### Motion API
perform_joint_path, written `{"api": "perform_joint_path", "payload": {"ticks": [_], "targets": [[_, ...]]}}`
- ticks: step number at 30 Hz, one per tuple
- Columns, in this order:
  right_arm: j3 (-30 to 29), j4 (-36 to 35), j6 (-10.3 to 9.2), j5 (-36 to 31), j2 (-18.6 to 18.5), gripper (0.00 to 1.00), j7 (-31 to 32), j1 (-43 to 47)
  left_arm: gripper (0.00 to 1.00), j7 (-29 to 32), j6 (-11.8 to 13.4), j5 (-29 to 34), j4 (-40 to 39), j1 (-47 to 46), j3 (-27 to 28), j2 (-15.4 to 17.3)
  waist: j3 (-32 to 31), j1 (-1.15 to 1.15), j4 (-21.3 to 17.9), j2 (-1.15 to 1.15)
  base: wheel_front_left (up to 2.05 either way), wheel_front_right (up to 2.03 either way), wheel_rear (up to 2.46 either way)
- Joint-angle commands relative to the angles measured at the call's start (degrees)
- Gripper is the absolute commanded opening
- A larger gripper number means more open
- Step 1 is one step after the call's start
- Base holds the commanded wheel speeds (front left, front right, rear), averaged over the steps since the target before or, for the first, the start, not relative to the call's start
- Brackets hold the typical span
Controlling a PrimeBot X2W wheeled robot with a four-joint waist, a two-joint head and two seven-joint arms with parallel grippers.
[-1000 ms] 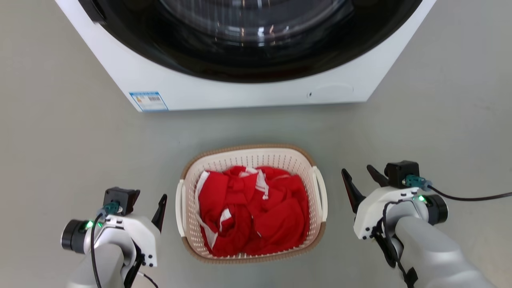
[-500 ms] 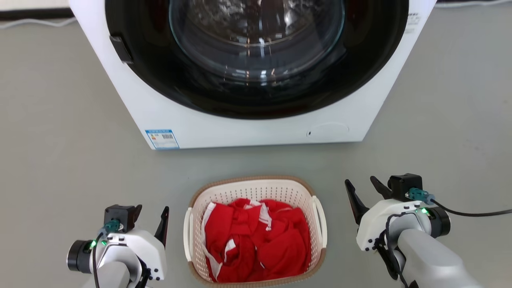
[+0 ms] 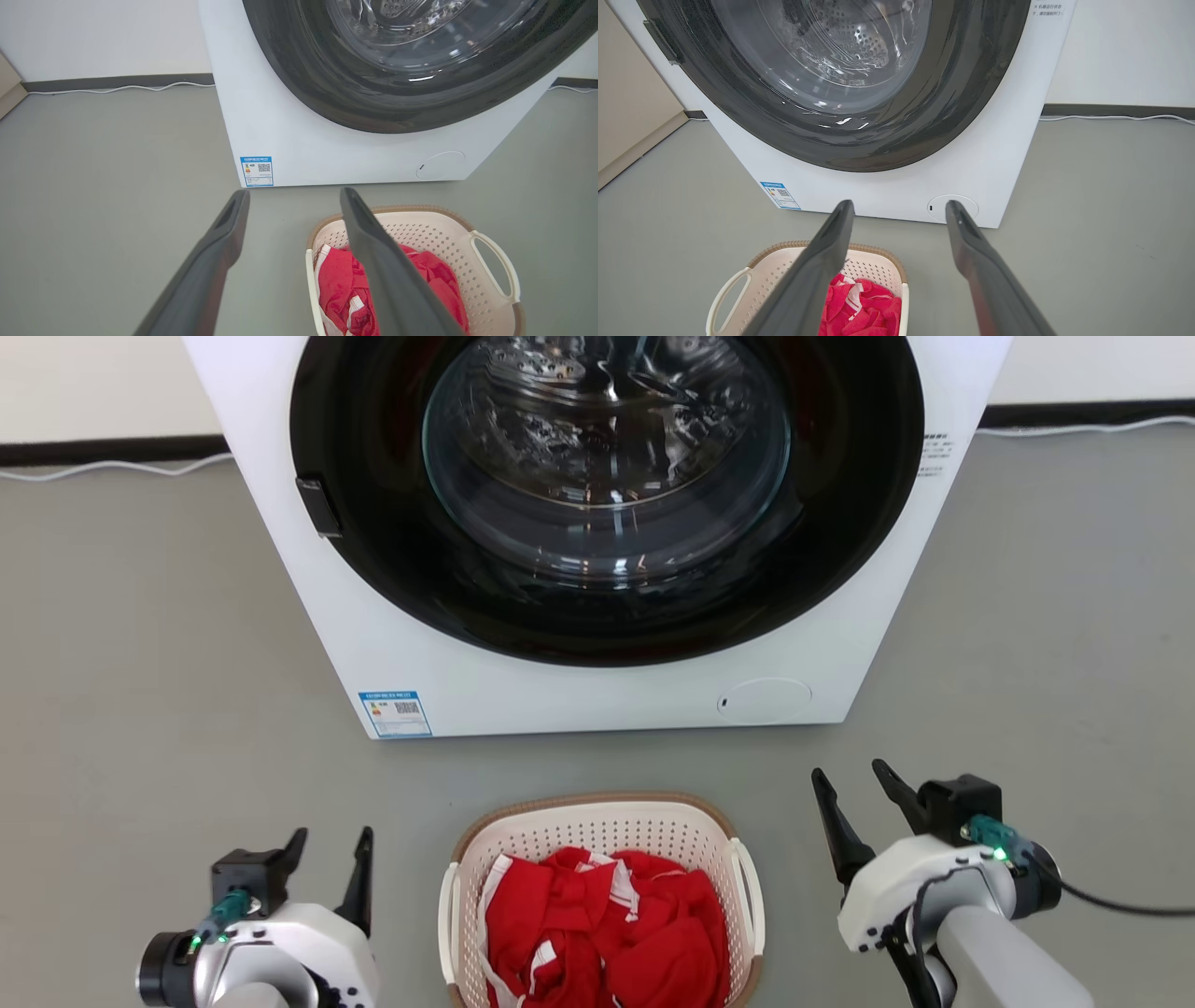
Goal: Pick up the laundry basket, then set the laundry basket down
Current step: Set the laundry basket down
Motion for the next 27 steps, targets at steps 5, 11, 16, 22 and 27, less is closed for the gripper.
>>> {"api": "perform_joint_path", "payload": {"ticks": [5, 11, 16, 22, 27], "targets": [[-3.28, -7.08, -0.23, -4.76, 0.50, 1.00, -0.72, 4.40, 1.00, -0.29, 1.19, 2.94, -7.25, 3.17, 7.89, 1.54, -1.54, 0.00, 0.05, 0.00, 0.00, 0.00, 0.00], [-7.04, -13.56, -0.23, -8.33, 0.50, 1.00, -0.72, 9.07, 1.00, -0.29, 0.44, 6.68, -14.38, 8.28, 14.41, 0.65, -2.26, 0.00, 0.25, 0.00, 0.00, 0.00, 0.00], [-9.44, -17.94, -0.23, -9.50, 0.50, 1.00, -0.72, 12.36, 1.00, -0.29, -0.38, 9.43, -19.78, 11.81, 18.57, -0.11, -2.56, 0.00, 0.22, 0.00, 0.00, 0.00, 0.00], [-11.87, -22.53, -0.23, -11.21, 0.50, 1.00, -0.72, 15.64, 1.00, -0.29, -1.73, 12.10, -25.35, 15.94, 22.92, -1.52, -2.58, 0.00, -0.03, 0.00, 0.00, 0.00, 0.00], [-13.63, -25.77, -0.23, -12.28, 0.50, 1.00, -0.72, 18.41, 1.00, -0.29, -2.70, 13.62, -28.38, 19.14, 25.83, -2.94, -2.74, 0.00, -0.36, 0.00, 0.00, 0.00, 0.00]]}}
